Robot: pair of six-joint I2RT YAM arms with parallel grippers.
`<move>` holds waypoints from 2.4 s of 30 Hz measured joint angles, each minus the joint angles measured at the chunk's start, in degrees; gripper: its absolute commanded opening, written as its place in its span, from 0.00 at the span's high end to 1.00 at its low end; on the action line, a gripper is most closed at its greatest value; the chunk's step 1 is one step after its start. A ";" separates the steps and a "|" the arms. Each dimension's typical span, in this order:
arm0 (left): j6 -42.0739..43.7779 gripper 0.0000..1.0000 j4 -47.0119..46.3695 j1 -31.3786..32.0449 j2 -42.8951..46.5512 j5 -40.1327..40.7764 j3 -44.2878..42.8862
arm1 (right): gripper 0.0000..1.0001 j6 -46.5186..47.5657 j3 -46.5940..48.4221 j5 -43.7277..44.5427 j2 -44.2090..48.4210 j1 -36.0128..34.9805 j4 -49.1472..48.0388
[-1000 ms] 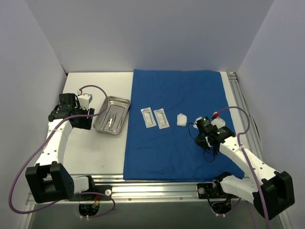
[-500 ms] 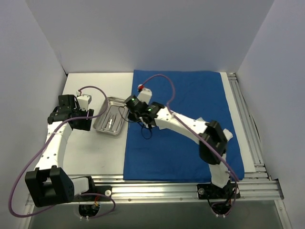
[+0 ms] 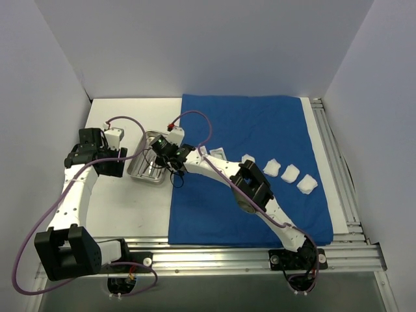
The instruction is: Prepare the surgical pack
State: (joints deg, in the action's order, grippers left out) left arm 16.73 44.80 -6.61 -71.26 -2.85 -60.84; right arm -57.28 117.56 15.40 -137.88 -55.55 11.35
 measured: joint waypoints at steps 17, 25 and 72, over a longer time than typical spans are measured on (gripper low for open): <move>0.02 0.28 0.00 -0.02 -2.01 -0.37 0.00 | 0.78 -1.44 4.50 1.25 -6.36 0.00 -1.09; 0.02 0.28 0.00 -0.13 -2.51 -0.48 0.00 | 0.76 2.08 4.50 0.98 -4.66 -0.33 -2.23; 0.35 0.28 0.83 -0.13 -8.72 -0.61 -4.90 | 0.70 26.84 -61.64 -25.57 40.68 44.41 -7.76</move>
State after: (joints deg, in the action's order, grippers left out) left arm 17.08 45.63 -6.74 -79.99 -3.46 -65.73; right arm -30.44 55.92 -10.17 -97.21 -11.14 3.60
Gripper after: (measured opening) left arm 0.715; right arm 0.305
